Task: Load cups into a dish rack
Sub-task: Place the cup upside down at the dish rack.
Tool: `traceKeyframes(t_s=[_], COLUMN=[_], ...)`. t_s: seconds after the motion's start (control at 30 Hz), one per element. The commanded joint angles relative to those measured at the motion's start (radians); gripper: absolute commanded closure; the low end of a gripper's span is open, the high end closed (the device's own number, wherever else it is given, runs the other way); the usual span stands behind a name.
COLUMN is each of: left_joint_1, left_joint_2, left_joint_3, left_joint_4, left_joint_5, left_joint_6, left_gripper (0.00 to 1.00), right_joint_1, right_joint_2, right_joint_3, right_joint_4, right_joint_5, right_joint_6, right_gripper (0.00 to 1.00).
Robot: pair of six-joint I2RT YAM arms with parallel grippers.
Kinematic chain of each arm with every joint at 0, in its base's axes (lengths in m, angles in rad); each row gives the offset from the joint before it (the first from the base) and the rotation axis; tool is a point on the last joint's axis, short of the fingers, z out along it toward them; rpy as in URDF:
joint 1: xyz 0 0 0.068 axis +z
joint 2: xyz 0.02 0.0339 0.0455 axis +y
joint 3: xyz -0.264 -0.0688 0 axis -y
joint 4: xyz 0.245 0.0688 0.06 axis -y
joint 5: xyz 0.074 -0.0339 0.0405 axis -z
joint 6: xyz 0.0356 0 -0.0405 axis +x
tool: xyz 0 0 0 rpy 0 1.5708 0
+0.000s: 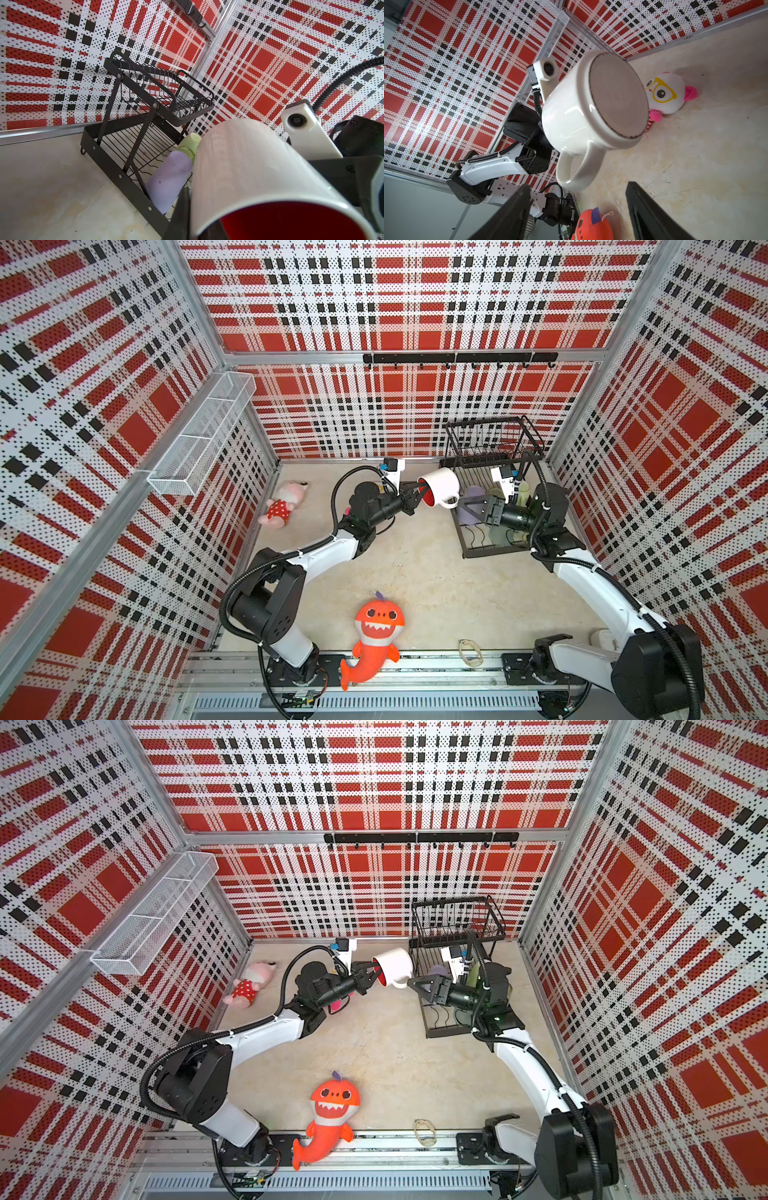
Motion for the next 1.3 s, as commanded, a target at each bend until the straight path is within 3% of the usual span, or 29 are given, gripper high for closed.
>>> traceKeyframes(t_s=[0.0, 0.13, 0.43, 0.87, 1.13, 1.27], left_joint_1=[-0.016, -0.027, -0.042, -0.064, -0.073, -0.094], left_joint_2=[0.000, 0.005, 0.012, 0.010, -0.002, -0.011], left_joint_3=[0.026, 0.031, 0.034, -0.015, -0.048, -0.122], left_joint_4=[0.114, 0.117, 0.131, 0.278, 0.324, 0.451], left_joint_5=[0.007, 0.007, 0.013, 0.061, 0.059, 0.020], left_joint_6=[-0.003, 0.002, 0.024, 0.050, 0.110, 0.183], left_gripper=[1.00, 1.00, 1.00, 0.99, 0.96, 0.98], right_joint_1=[0.010, 0.009, 0.011, 0.012, 0.013, 0.016], right_joint_2=[0.009, 0.017, 0.051, 0.068, 0.078, 0.082], right_joint_3=[0.000, -0.002, -0.005, -0.016, -0.023, -0.026], right_joint_4=[0.054, 0.068, 0.148, 0.122, 0.131, 0.148], right_joint_5=[-0.012, -0.011, -0.044, -0.051, -0.059, -0.064], right_joint_6=[0.024, 0.030, 0.090, 0.081, 0.087, 0.101], right_gripper=[0.27, 0.30, 0.52, 0.60, 0.65, 0.65])
